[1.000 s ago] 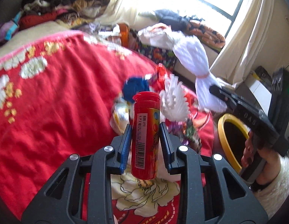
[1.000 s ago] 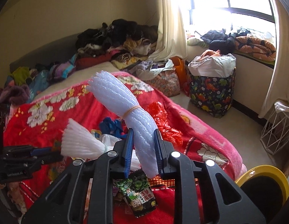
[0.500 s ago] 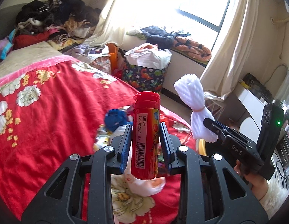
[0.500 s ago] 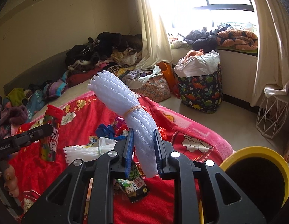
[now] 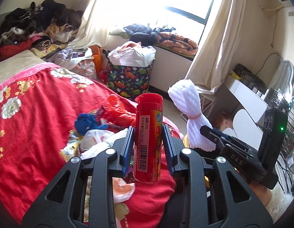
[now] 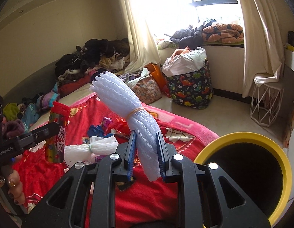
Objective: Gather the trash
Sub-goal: 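Carry the red tube with the left tool while the right tool carries the foam net to the bin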
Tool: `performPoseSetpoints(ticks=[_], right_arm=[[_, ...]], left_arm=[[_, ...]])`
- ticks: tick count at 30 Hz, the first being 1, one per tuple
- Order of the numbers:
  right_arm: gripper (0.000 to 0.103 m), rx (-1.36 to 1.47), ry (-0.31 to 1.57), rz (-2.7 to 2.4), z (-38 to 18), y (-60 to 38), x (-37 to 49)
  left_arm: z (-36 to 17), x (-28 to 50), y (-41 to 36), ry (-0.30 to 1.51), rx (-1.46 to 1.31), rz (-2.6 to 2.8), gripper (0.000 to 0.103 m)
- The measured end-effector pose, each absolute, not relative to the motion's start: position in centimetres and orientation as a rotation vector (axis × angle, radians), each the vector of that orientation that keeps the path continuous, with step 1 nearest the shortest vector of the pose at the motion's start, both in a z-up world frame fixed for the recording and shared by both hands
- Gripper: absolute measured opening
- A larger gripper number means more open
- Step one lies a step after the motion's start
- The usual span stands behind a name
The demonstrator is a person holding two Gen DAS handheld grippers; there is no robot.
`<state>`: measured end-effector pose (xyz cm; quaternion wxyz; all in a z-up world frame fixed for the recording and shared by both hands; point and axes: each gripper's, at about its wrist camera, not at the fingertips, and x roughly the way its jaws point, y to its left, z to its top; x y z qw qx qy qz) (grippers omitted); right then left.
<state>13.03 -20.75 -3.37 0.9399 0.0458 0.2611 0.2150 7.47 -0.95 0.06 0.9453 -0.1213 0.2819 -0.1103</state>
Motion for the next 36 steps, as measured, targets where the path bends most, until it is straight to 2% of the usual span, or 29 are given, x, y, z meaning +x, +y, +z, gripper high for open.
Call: performPoseSetpoints(ticks=[21,36], right_arm=[[0.02,0.234,0.577,0.275,-5.0,-28.4,11.1],[0.02,0.351,0.634,0.129,-7.1,-33.9,11.5]], left_arm=[[-0.6,9.4,-8.8,0.614,-0.168,-0.35,0.023],[-2.8,11.2,-14.2,0.678,-0.137,-0.44,0.023]])
